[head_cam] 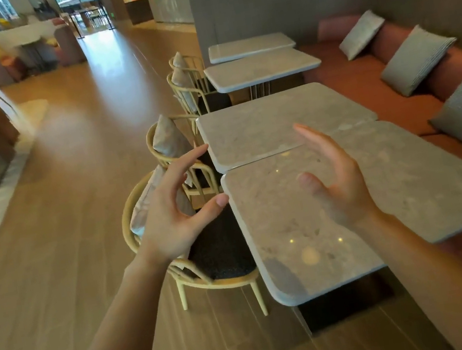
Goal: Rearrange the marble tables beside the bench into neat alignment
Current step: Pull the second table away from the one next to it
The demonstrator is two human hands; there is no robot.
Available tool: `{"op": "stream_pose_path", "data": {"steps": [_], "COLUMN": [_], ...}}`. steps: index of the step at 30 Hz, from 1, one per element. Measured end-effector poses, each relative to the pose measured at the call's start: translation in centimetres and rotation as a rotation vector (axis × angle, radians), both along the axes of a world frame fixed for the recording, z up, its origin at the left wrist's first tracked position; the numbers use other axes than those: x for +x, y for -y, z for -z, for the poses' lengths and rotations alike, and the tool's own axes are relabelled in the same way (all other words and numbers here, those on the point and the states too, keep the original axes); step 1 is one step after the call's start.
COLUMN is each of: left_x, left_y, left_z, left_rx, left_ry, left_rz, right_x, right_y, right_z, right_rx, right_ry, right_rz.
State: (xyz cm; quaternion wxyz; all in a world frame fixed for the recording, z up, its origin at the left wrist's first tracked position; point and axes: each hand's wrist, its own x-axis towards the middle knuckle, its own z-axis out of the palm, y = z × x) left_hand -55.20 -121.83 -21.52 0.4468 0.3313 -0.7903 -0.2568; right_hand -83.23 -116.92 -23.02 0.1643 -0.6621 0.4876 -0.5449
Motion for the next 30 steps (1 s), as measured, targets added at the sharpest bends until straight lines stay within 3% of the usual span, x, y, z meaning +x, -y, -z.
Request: {"op": "stream_pose_path", "data": {"steps": [14,22,30], "left_x": [5.6,1.6,2.0], "left_y": [22.1,34.2,44.5], "left_z": [0.8,3.1,6.0], "left_rx": [0.054,0.097,0.163], "left_ry": [0.138,0.081,0.056], "left_rz": [0.202,0.508,0.875], "right_x": [8.8,10.2,19.3], "right_y": [18.6,23.2,28.0], "right_z": [3.6,4.4,4.4], "right_rx": [-0.029,-0.004,-0.004], "right_ry": [0.149,0.129,0.096], "right_rz": [0.184,0.514,0.839]}}
